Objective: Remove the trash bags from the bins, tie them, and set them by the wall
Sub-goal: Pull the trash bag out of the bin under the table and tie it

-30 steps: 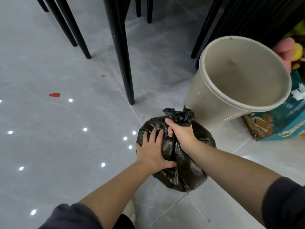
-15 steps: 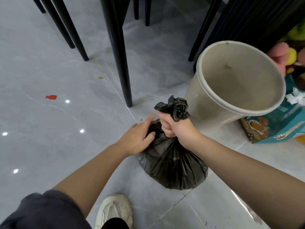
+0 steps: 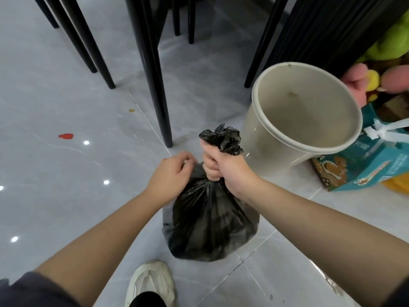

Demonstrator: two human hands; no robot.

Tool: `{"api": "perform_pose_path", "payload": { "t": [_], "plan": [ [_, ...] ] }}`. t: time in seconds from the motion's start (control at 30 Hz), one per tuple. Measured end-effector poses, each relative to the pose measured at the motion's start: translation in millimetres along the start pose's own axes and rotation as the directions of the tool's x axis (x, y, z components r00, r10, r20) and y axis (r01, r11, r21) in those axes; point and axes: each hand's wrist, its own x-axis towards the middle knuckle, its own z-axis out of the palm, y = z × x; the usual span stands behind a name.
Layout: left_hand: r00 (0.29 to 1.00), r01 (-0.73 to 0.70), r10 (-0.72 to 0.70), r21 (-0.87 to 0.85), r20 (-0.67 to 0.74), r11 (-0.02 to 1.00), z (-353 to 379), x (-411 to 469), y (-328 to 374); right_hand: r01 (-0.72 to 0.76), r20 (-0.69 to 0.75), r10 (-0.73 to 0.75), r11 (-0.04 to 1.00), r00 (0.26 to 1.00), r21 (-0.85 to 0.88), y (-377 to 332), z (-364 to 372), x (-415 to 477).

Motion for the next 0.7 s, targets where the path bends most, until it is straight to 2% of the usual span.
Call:
{"api": "perform_pose_path", "payload": {
  "t": [0.03,0.1,0.17,0.23,0.37,0.4,0.47,0.53,0.57,0.63,0.7],
  "plan": [
    [1.0,-0.009,0.009,-0.018,0.017,1.0,-2.0,0.2,1.0,0.005,0.001,-0.005,1.0,1.0,0.004,1.7,0.2,0.0],
    [0.986,-0.022,0.031,-0.062,0.164,0.998,-4.3,0.8,1.6,0.024,0.0,-0.024,0.999,1.0,0.021,1.8,1.9,0.2],
    [0.96,-0.017,0.009,0.026,0.282,1.0,-5.6,-0.6,1.7,0.039,-0.004,-0.038,0.998,0.999,0.049,0.6,2.3,0.9],
    [0.97,-0.031,-0.013,0.177,0.243,0.984,-7.7,-1.4,-0.3,0.026,-0.013,-0.025,0.998,1.0,0.055,-0.9,2.3,1.9],
    [0.983,0.003,-0.067,0.35,0.171,0.937,-11.8,-3.3,-2.6,-0.002,-0.023,0.003,0.999,1.0,0.05,-2.2,1.1,3.5],
    [0.986,-0.021,-0.037,0.346,0.16,0.938,-11.3,-5.2,-4.4,0.005,-0.019,-0.004,0.998,1.0,0.064,-2.0,0.5,3.5],
    [0.991,-0.048,0.017,0.227,0.136,0.973,-11.4,-10.5,-6.4,0.022,-0.013,-0.02,0.994,1.0,0.111,-0.7,-1.3,2.9],
    [0.99,0.055,-0.064,0.072,0.128,0.996,-13.6,-14.5,-4.3,0.03,-0.003,-0.03,0.987,1.0,0.161,2.2,-4.4,2.3],
    [0.977,0.126,-0.129,0.029,0.172,0.992,-13.9,-16.0,-3.7,0.033,0.0,-0.034,0.983,0.999,0.179,4.2,-6.3,2.2],
    [0.949,0.142,-0.168,0.113,0.266,0.983,-12.5,-18.5,-3.9,0.043,0.002,-0.045,0.978,0.999,0.202,6.9,-9.9,2.2],
    [0.972,0.039,-0.084,0.202,0.218,0.979,-11.3,-18.4,-4.4,0.057,0.004,-0.059,0.976,0.998,0.21,7.2,-12.9,2.9]
  ]
}}
